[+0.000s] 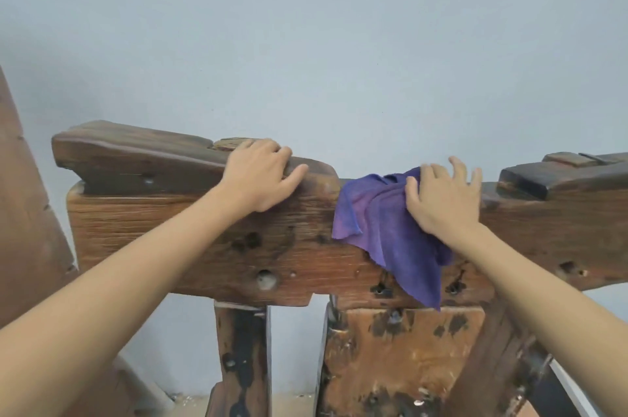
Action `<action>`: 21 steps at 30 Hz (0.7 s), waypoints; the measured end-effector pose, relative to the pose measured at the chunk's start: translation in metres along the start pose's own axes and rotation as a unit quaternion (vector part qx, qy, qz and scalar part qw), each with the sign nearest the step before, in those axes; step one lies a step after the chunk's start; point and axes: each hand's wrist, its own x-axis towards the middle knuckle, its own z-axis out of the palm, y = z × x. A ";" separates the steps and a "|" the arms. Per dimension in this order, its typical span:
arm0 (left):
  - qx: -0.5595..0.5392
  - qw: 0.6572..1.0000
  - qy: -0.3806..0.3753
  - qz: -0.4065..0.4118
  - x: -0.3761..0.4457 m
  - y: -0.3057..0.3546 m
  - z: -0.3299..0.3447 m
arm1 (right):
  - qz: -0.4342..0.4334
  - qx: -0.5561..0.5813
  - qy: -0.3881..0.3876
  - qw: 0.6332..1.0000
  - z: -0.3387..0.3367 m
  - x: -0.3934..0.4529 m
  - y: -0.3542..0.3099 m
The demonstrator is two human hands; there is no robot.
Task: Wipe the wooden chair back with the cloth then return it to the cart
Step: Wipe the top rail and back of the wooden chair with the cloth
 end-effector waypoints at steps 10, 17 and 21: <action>0.007 0.999 0.016 -0.041 -0.007 0.012 0.003 | -0.094 0.234 0.131 0.959 0.010 -0.042 -0.104; -0.003 0.998 0.035 -0.054 -0.017 0.013 -0.004 | -0.167 0.085 0.120 0.975 0.055 -0.048 0.015; -0.014 0.999 -0.008 -0.028 -0.008 0.008 0.001 | -0.083 0.076 0.113 0.987 0.065 -0.043 0.054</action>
